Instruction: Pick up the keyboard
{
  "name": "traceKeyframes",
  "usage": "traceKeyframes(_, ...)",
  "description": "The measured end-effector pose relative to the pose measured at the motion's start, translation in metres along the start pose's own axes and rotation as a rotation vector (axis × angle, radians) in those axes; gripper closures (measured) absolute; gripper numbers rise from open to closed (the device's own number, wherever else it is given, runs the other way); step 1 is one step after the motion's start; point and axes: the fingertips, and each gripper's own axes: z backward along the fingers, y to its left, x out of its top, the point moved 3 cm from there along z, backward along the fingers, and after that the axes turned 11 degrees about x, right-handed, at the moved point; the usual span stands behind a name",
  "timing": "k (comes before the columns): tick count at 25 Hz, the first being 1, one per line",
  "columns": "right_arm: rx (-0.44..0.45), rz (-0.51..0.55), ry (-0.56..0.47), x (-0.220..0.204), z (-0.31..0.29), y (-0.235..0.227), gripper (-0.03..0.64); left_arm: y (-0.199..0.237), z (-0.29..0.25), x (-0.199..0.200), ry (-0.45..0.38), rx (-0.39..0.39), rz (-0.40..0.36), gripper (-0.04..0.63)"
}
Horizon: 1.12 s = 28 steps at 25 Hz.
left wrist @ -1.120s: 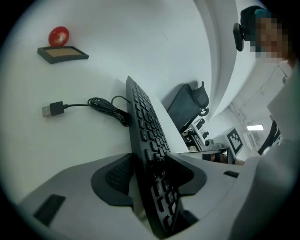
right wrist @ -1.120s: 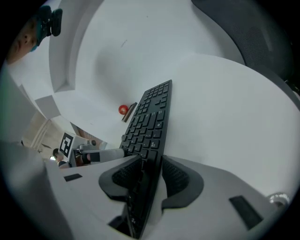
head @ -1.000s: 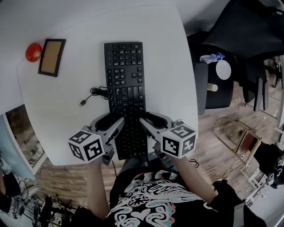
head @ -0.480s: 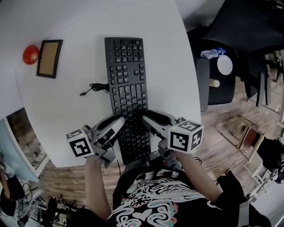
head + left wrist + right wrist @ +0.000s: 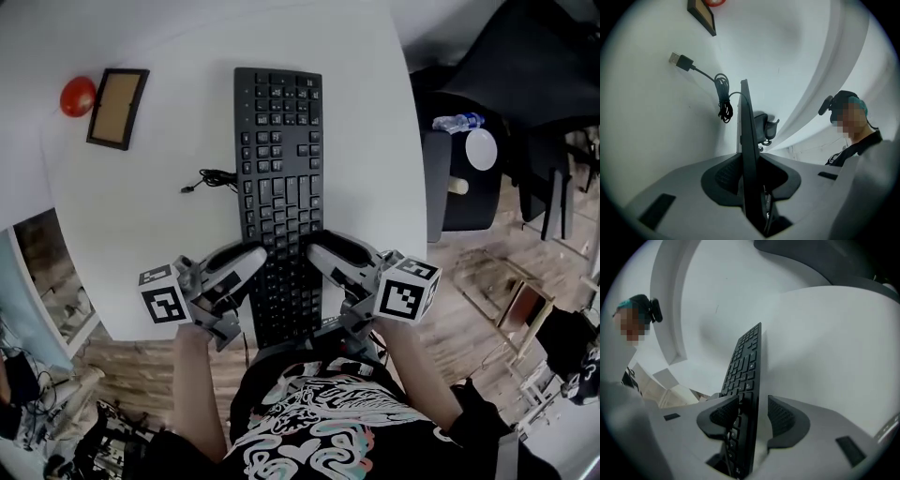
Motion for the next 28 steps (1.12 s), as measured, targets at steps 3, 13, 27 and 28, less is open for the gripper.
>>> traceKeyframes(3, 0.047, -0.034, -0.042, 0.007, 0.009, 0.015, 0.389, -0.02, 0.003, -0.003, -0.025, -0.056, 0.005, 0.492)
traceKeyframes(13, 0.221, -0.02, -0.009, 0.01, 0.001, 0.062, 0.434, -0.047, 0.008, -0.009, -0.071, -0.111, 0.047, 0.492)
traceKeyframes(27, 0.257, 0.052, -0.044, 0.011, 0.011, 0.075, 0.456, -0.048, 0.007, -0.013, -0.064, -0.12, -0.013, 0.488)
traceKeyframes(28, 0.261, 0.038, -0.057, 0.011, 0.011, 0.075, 0.457, -0.048, 0.007, -0.013, -0.065, -0.12, -0.014, 0.486)
